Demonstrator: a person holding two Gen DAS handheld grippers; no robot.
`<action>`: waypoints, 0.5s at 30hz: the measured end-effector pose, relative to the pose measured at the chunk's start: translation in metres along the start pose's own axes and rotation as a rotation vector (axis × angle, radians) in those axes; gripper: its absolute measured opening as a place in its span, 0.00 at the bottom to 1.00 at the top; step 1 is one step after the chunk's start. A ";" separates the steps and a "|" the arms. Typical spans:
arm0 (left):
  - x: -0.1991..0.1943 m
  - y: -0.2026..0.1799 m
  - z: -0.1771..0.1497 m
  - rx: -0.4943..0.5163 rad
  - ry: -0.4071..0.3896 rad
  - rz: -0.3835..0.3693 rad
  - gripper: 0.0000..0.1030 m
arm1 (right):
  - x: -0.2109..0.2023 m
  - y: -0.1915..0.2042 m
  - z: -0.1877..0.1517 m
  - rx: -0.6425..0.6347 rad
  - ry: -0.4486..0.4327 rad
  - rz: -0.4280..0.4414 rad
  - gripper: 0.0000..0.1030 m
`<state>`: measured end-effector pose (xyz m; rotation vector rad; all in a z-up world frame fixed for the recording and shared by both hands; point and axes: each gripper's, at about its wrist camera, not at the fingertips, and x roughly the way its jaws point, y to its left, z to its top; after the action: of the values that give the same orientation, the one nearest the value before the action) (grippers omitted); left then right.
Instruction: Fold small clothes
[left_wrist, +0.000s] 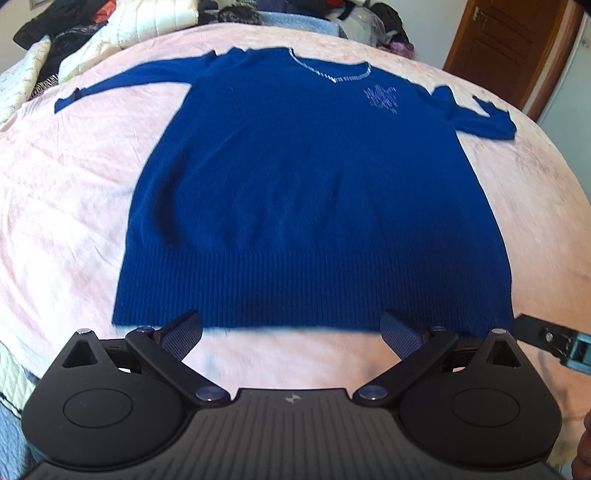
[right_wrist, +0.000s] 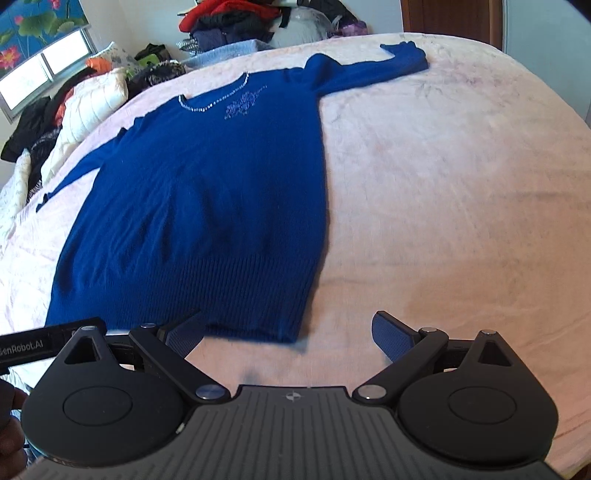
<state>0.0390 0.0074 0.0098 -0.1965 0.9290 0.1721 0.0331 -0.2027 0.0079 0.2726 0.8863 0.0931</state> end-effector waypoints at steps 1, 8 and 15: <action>0.000 0.000 0.005 -0.004 -0.013 0.002 1.00 | 0.001 -0.001 0.005 0.002 -0.012 0.008 0.95; 0.022 -0.010 0.036 0.021 -0.047 0.028 1.00 | 0.005 -0.022 0.065 -0.007 -0.215 0.031 0.96; 0.056 -0.017 0.058 0.041 -0.067 0.084 1.00 | 0.037 -0.108 0.168 0.160 -0.379 0.126 1.00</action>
<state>0.1206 0.0082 -0.0003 -0.1134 0.8738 0.2357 0.1833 -0.3329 0.0515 0.4786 0.4991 0.0841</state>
